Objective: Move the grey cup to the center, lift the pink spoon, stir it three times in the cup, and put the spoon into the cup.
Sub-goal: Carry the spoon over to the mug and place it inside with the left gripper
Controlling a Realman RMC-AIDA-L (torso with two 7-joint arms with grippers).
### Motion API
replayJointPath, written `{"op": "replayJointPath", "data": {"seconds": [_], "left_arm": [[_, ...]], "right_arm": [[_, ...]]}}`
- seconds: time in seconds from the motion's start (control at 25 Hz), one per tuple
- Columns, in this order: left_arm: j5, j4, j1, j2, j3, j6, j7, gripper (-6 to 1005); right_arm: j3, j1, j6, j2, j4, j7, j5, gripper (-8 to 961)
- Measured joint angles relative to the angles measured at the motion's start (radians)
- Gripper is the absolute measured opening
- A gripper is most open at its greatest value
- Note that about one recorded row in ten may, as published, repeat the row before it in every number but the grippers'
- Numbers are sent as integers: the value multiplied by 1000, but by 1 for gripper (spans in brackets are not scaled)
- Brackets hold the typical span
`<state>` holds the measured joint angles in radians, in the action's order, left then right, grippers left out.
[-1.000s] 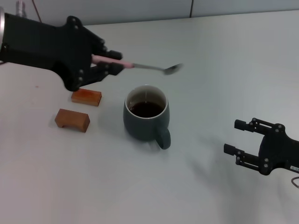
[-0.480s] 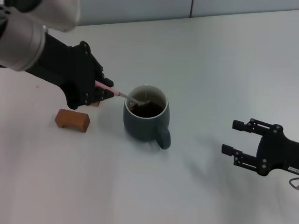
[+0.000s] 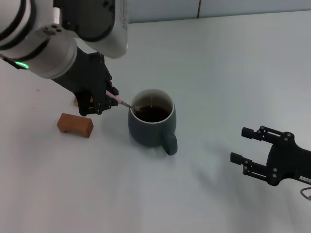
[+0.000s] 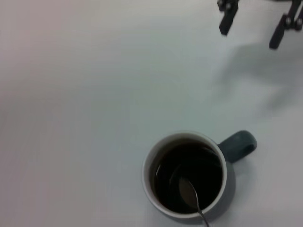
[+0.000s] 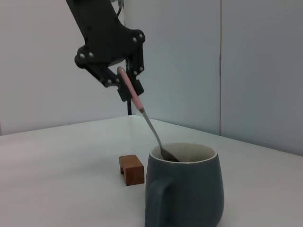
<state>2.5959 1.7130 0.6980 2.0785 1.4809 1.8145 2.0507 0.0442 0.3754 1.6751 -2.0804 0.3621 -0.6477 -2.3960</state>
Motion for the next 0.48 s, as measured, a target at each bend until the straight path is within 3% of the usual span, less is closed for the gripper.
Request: {"op": "replayJointPath", "data": {"seconds": [0.48], "left_arm": [[16,-80,46,0,59,-30,2,132]], "right_arm": [[4,-3,-5,0,0,2,0,674]]}}
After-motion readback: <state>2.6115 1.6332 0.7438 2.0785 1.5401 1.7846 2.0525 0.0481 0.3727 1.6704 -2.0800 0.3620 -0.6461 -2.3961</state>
